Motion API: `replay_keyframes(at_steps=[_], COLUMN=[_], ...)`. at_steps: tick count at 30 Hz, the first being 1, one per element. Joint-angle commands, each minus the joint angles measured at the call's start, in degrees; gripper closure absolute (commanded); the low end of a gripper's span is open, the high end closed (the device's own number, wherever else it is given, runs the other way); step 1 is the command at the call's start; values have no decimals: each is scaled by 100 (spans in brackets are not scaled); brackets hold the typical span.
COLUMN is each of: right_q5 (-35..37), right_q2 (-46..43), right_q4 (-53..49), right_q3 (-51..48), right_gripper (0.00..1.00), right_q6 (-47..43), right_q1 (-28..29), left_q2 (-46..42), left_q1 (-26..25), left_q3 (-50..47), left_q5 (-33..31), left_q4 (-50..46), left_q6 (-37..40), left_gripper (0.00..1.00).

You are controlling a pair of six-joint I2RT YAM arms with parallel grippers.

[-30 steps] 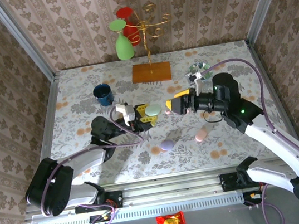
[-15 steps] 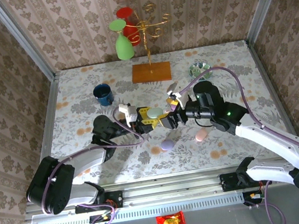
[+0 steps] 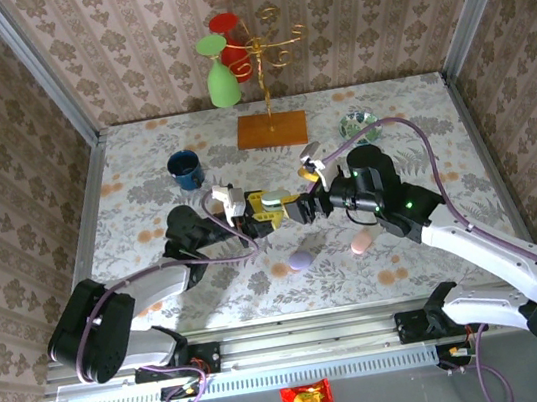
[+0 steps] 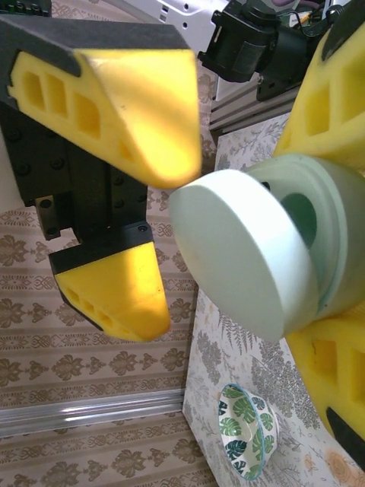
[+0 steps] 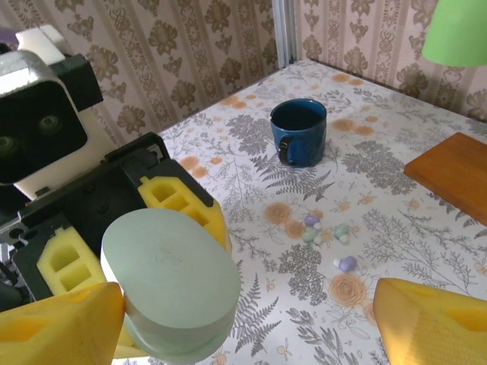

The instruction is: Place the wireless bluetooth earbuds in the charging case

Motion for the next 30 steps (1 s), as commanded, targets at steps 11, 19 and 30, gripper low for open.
replay_keyframes(at_steps=[11,19,30], right_q5=[280,-339,-138], right_q2=[525,417,116], right_q4=[323,354,625], right_q3=[351,365,120], right_gripper=[16,16,16], right_q6=[495,563,1290], right_q1=[-247,-256,-278], left_q2=[-273,-296,-263], left_q1=[-30,61,467], left_q3=[-79,-125,-159], left_q5=[292,57,-366], left_q4=[174,145,165], left_q6=[106,74,185], left_gripper=[63,63,62])
